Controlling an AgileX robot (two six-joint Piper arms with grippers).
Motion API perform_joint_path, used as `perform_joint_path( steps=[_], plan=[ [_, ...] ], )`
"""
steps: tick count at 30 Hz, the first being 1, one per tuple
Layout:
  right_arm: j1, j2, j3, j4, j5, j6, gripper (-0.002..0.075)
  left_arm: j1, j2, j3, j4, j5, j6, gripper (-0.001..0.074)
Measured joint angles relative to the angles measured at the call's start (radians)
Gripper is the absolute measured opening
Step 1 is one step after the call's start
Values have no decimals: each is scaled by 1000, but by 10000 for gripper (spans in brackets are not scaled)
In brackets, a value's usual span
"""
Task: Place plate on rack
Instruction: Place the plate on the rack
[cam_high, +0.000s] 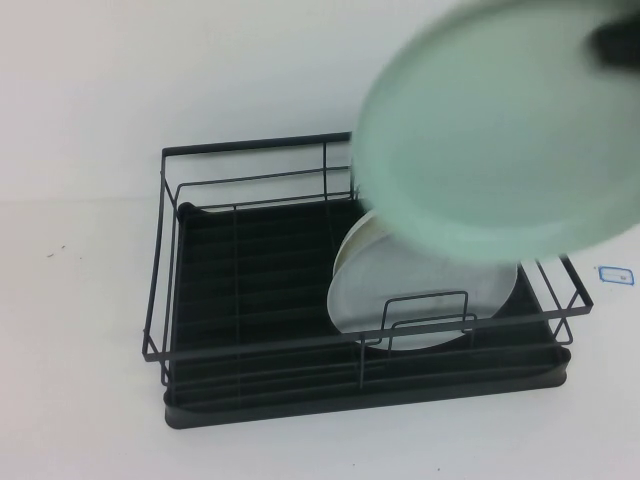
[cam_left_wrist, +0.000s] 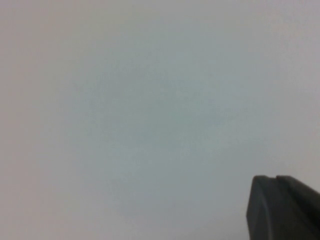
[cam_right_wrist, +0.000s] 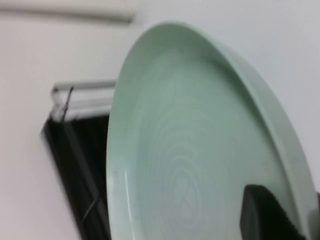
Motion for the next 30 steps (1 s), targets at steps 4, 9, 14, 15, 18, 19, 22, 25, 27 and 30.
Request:
perform_joint_path(
  steps=[4, 9, 14, 15, 18, 19, 22, 25, 27, 30],
  plan=[
    [163, 75, -1, -244, -5, 40, 128, 0, -137, 139, 0, -3, 25, 1],
    [284, 153, -1, -424, -114, 102, 127, 0, -221, 249, 0, -19, 57, 0],
    [302, 218, -1, -448, -179, 123, 127, 0, -228, 269, 0, -27, 57, 0],
    [302, 231, -1, -453, -181, 128, 127, 0, -228, 269, 0, -27, 57, 0],
    [302, 263, -1, -456, -185, 131, 127, 0, -228, 269, 0, -27, 61, 0],
    [302, 270, -1, -456, -187, 132, 127, 0, -228, 269, 0, -28, 71, 0],
    [302, 289, -1, -471, -194, 132, 127, 0, -228, 269, 0, -29, 73, 0],
    [302, 301, -1, -479, -201, 133, 127, 0, -228, 269, 0, -29, 75, 0],
    [302, 311, -1, -480, -202, 133, 127, 0, -228, 269, 0, -29, 75, 0],
    [302, 322, -1, -482, -204, 119, 127, 0, -228, 269, 0, -29, 75, 0]
  ],
)
